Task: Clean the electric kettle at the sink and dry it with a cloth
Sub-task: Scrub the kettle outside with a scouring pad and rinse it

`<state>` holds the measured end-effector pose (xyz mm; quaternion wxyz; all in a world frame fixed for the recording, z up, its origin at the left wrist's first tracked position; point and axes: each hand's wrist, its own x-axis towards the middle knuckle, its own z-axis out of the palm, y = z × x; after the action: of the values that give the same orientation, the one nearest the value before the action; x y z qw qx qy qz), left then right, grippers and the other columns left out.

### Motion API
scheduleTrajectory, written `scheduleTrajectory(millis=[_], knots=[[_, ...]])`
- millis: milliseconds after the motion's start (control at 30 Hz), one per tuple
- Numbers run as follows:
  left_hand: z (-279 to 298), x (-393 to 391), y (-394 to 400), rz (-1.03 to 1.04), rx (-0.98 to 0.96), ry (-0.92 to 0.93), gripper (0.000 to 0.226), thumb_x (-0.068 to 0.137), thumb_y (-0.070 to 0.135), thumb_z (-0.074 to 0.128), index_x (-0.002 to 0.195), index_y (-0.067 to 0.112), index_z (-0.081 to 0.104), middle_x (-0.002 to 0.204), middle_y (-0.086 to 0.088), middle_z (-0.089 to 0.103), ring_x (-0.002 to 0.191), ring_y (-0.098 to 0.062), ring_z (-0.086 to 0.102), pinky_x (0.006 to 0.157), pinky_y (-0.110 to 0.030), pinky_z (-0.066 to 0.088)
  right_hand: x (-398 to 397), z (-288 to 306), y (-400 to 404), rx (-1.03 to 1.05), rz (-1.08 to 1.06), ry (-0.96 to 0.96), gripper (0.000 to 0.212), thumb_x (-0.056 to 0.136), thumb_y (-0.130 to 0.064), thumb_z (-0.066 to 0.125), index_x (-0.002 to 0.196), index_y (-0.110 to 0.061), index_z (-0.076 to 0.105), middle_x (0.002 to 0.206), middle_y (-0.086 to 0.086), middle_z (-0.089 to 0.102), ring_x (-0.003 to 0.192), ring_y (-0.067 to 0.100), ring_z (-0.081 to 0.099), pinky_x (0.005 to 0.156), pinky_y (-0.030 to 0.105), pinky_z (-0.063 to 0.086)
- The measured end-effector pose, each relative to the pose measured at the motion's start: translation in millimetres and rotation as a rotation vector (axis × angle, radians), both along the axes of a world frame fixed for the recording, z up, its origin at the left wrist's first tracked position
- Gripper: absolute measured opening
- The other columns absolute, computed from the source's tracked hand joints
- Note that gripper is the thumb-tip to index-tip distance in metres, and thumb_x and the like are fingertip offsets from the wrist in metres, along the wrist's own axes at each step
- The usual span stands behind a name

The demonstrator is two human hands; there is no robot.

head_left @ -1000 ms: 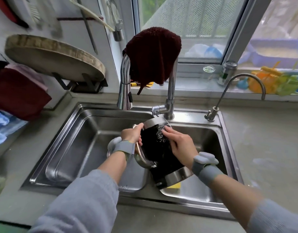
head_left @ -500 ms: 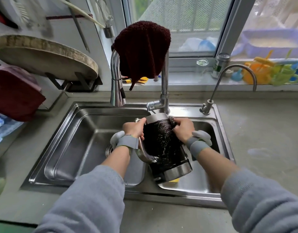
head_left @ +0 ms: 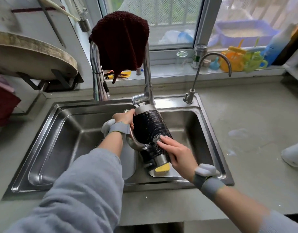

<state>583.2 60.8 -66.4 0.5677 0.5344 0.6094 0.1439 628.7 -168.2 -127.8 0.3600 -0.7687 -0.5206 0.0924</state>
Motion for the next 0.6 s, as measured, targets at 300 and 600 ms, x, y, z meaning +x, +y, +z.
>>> scheduleTrajectory(millis=[300,600], knots=[[-2,7,4,-0.077,-0.018,0.025,0.024,0.077,0.018,0.062,0.062,0.007,0.048,0.024,0.002,0.035,0.018,-0.011,0.030,0.033,-0.013,0.030,-2,-4,-4,-0.010,-0.112,0.030,0.049,0.080,0.005,0.050,0.121,-0.018,0.065,0.133,-0.001,0.058,0.125,0.012,0.051,0.106,0.019,0.035],[-6,10,7,-0.095,-0.039,-0.004,0.026,0.075,0.017,0.064,0.058,0.009,0.046,0.033,-0.001,0.037,0.021,-0.011,0.030,0.033,-0.012,0.029,4,9,22,-0.063,-0.273,0.109,0.045,0.083,0.002,0.050,0.120,-0.019,0.066,0.128,0.004,0.063,0.122,0.022,0.056,0.103,0.029,0.042]])
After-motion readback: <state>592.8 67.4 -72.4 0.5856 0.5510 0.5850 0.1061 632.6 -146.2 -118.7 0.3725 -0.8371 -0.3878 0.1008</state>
